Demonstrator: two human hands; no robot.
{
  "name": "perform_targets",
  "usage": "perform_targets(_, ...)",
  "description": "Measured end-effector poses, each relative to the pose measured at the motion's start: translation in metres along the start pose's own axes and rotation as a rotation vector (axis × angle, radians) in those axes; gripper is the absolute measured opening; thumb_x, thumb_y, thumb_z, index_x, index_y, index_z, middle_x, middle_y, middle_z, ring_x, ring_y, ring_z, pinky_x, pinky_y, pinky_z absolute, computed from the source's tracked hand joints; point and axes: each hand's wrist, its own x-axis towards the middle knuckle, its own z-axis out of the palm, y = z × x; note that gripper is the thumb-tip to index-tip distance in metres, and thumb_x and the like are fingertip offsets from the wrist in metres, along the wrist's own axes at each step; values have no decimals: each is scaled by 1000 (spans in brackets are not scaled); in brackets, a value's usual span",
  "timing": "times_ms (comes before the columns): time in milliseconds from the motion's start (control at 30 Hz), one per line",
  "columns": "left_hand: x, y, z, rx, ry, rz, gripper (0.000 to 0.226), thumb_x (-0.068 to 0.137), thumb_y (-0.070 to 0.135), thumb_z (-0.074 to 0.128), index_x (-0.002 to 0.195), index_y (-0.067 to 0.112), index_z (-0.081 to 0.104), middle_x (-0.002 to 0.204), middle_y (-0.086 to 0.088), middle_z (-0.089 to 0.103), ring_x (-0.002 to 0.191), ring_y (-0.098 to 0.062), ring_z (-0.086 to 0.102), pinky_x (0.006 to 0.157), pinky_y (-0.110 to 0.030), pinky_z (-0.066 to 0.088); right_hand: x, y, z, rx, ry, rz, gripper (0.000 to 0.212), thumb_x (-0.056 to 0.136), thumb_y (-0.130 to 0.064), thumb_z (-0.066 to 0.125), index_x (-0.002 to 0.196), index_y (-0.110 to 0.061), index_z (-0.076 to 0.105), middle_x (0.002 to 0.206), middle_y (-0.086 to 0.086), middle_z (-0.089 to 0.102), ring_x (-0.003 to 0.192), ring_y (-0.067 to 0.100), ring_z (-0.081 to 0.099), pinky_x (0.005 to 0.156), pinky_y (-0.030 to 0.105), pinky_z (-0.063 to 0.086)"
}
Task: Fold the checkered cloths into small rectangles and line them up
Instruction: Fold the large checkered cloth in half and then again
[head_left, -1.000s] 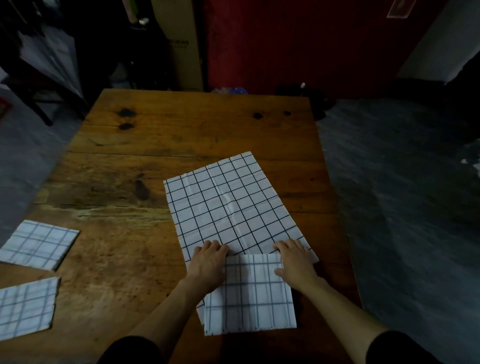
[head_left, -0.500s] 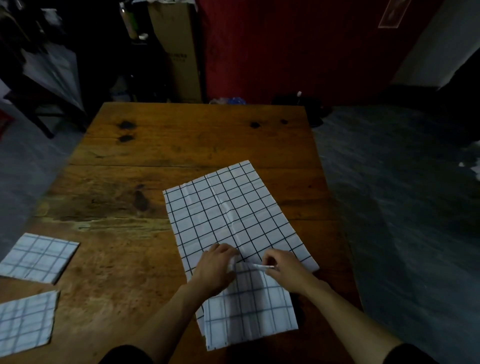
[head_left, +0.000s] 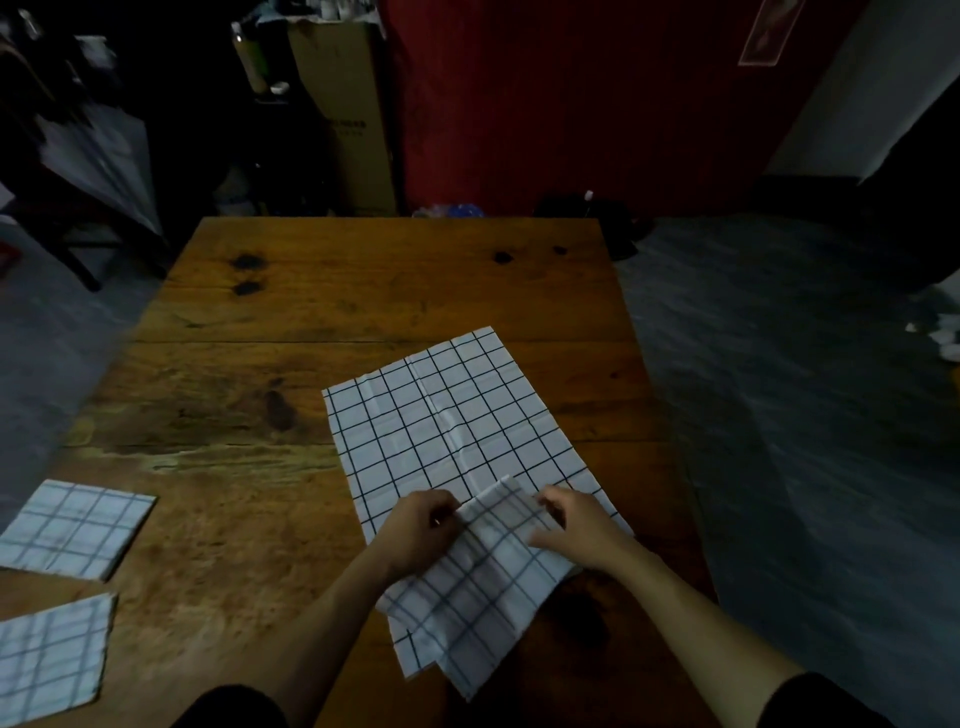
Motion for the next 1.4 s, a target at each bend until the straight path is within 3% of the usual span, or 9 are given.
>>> perform_targets(167, -14, -9, 6, -152, 81, -93, 20, 90, 16, 67, 75, 28, 64, 72, 4, 65, 66, -5, 60, 59, -21, 49, -10, 18, -2, -33, -11, 44, 35, 87, -19, 68, 121, -21, 62, 110, -12, 62, 92, -4, 56, 73, 14, 48)
perform_targets(267, -21, -14, 11, -170, 73, -151, 12, 87, 17, 69, 77, 20, 65, 74, -1, 67, 68, -11, 63, 64, -33, 54, -7, 11, -3, -15, 138, -24, 5, 84, -21, 65, 89, -23, 67, 86, -4, 68, 77, 7, 64, 68, 35, 57)
perform_targets(367, -25, -15, 14, -185, 95, -142, 18, 84, 14, 72, 73, 25, 62, 71, 4, 66, 68, -4, 63, 65, -31, 55, -5, -1, -5, -76, 238, -123, 10, 85, -19, 68, 78, -17, 60, 75, 2, 61, 69, 14, 58, 62, 38, 50)
perform_targets(533, -28, -7, 12, -262, 146, -74, 17, 87, 15, 69, 100, 26, 70, 96, 10, 71, 89, -3, 64, 76, -27, 56, -9, -14, -2, -122, 249, -255, 7, 87, -19, 68, 85, -24, 64, 85, -11, 57, 82, 3, 54, 70, 18, 44)
perform_targets(633, -31, -4, 12, -243, 195, -36, 12, 86, 17, 70, 90, 28, 68, 90, 10, 69, 88, -4, 62, 75, -27, 55, -17, -13, 2, -132, 260, -296, 7, 88, -17, 68, 91, -23, 66, 90, -14, 58, 88, 1, 54, 75, 13, 43)
perform_targets(800, -35, -13, 15, -89, 256, -8, 18, 85, 13, 69, 81, 29, 63, 83, 11, 64, 79, -4, 59, 65, -36, 55, -24, -15, 1, -129, 281, -329, 10, 88, -13, 65, 90, -23, 65, 92, -13, 59, 92, 4, 56, 77, 15, 44)
perform_targets(967, -40, -16, 15, 1, 330, 124, 19, 80, 7, 73, 85, 23, 64, 88, 10, 62, 83, -8, 57, 68, -34, 53, -34, -12, 6, -180, 261, -305, 10, 88, -16, 64, 88, -26, 63, 91, -14, 57, 93, 1, 52, 79, 8, 36)
perform_targets(1200, -53, -38, 23, 192, 207, 193, 15, 80, 19, 72, 89, 28, 64, 95, 10, 62, 88, -11, 54, 69, -34, 51, -49, 14, 27, -294, 111, -233, 19, 86, -15, 65, 91, -32, 57, 102, -18, 51, 104, -3, 45, 90, 18, 42)
perform_targets(1400, -54, -51, 33, 350, 141, 172, 38, 79, 21, 70, 114, 30, 59, 114, 10, 60, 99, -14, 52, 76, -29, 46, -60, 26, 39, -339, 47, -226, 21, 84, -20, 66, 97, -35, 58, 111, -21, 49, 113, -4, 38, 97, 12, 29)
